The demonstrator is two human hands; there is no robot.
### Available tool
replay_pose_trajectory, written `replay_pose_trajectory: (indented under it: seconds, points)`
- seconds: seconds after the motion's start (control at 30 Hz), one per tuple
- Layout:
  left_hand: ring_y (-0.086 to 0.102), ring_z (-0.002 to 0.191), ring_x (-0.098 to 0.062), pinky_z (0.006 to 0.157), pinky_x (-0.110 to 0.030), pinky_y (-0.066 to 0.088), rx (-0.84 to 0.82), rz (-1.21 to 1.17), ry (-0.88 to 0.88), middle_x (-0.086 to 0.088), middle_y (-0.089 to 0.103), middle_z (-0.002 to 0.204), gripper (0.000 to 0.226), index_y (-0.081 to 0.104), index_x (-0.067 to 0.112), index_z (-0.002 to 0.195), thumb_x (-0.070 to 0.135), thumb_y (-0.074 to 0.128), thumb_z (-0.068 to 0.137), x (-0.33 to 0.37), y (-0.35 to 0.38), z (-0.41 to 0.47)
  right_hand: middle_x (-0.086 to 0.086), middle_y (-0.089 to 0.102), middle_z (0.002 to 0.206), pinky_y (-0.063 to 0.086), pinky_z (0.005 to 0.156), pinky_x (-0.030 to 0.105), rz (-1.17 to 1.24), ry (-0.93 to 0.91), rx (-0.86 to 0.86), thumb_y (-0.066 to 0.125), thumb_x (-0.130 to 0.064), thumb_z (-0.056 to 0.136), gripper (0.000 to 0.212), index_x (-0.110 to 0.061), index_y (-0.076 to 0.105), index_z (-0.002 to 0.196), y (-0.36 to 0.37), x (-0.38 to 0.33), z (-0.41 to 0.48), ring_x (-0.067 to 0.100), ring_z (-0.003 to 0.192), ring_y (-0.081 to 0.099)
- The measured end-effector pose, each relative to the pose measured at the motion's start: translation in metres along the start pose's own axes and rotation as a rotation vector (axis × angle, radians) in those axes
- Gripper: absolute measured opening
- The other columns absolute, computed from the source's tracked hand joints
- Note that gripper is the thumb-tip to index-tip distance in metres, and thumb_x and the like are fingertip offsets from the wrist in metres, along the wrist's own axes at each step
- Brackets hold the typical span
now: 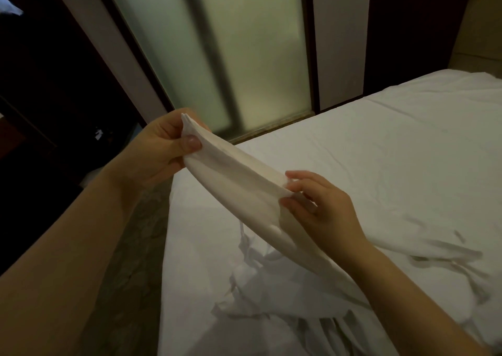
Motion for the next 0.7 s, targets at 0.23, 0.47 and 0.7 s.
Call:
replay_pose_trajectory:
  seconds: [0.23,0.47,0.7]
  points:
    - [0.063,0.076,-0.008,0.066,-0.02,0.055,0.023,0.02,-0.002,0.007,0.065,0.077,0.03,0.071,0.029,0.076,0.051,0.081,0.058,-0.004,-0.007,0.0,0.006,0.069,0.086,0.045,0.068,0.027,-0.209,-0.318,0.232,0.056,-0.023,0.091,0.023,-0.008,0.073,0.084,0.001,0.003,-0.011,0.012,0.08,0.052]
    - [0.061,0.069,-0.004,0.062,-0.015,0.053,-0.009,0.046,0.032,0.012,0.065,0.071,0.023,0.074,0.029,0.071,0.048,0.08,0.06,-0.008,-0.007,-0.006,0.006,0.071,0.081,0.035,0.075,0.024,-0.281,-0.514,0.347,0.059,-0.022,0.093,0.02,-0.01,0.073,0.084,0.019,0.0,-0.035,0.016,0.079,0.055]
    - [0.061,0.069,-0.005,0.062,-0.017,0.053,0.007,0.026,0.012,0.012,0.066,0.071,0.027,0.075,0.029,0.069,0.051,0.083,0.055,-0.017,-0.016,-0.007,0.013,0.068,0.089,0.041,0.079,0.019,-0.185,-0.354,0.203,0.043,-0.022,0.099,0.027,-0.008,0.066,0.098,0.039,-0.002,-0.046,0.016,0.084,0.052]
Point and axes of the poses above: each hand's wrist, its own z-axis towards the middle knuckle, its own y-axis out of the palm, x = y × z, the point moved 1 cm from there along z, towards the middle knuckle
